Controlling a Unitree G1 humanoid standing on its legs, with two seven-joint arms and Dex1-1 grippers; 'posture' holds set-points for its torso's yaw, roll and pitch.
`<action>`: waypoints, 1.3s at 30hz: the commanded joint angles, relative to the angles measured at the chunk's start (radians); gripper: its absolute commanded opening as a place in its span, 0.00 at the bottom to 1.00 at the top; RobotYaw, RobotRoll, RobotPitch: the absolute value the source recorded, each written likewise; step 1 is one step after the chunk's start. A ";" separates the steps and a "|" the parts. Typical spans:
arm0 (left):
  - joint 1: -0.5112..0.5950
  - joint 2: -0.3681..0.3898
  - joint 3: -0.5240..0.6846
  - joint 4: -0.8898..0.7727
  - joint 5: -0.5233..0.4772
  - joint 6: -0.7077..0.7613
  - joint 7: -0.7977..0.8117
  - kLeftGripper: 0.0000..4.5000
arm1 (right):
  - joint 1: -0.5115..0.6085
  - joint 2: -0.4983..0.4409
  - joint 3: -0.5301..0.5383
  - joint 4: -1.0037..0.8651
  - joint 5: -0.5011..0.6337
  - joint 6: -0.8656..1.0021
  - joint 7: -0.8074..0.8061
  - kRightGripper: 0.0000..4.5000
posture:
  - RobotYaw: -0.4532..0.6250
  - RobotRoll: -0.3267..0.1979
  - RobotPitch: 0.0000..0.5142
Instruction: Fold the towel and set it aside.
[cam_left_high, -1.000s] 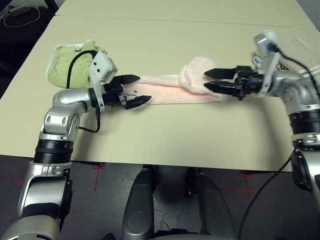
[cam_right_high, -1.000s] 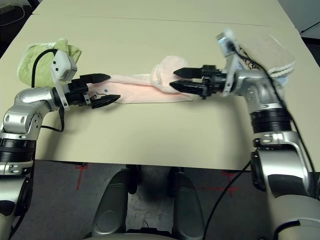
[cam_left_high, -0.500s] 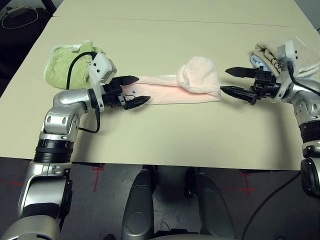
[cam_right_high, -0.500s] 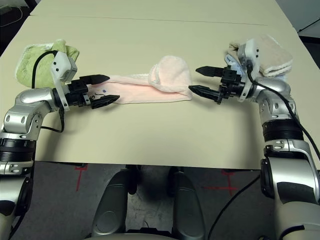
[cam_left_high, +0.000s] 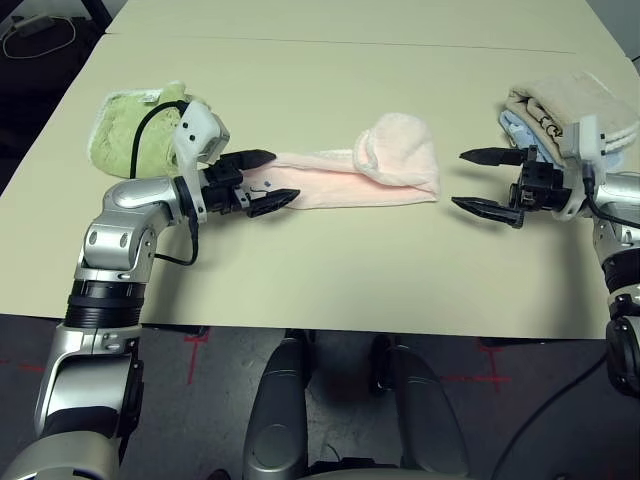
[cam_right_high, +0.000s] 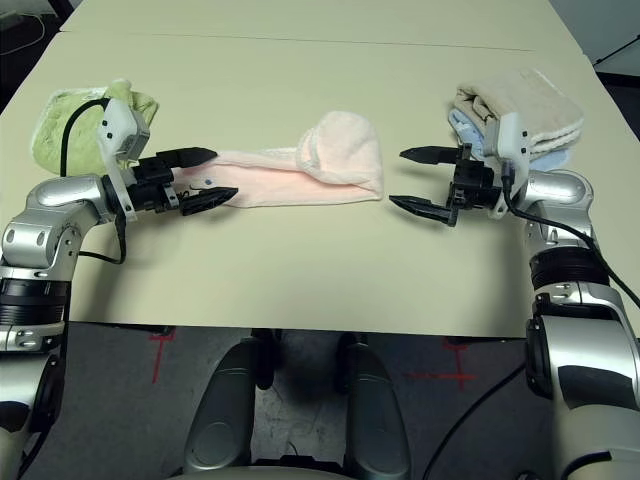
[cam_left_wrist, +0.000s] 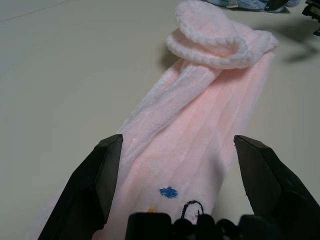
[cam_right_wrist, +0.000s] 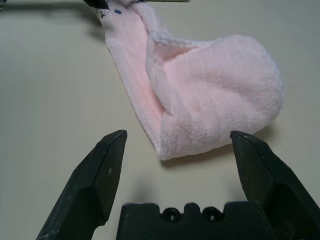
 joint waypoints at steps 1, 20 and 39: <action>0.024 0.021 0.004 0.004 0.050 -0.015 0.062 1.00 | 0.039 0.026 -0.006 0.012 0.007 -0.009 0.016 1.00 | 0.54 0.62 0.50; 0.023 0.214 0.174 -0.204 -0.257 0.549 0.066 1.00 | -0.044 0.105 0.006 0.113 -0.045 -0.045 0.002 1.00 | 0.61 0.62 0.51; 0.056 0.142 0.303 -0.252 -0.537 0.979 0.239 1.00 | -0.020 0.064 -0.021 0.093 -0.032 -0.048 0.000 1.00 | 0.58 0.62 0.51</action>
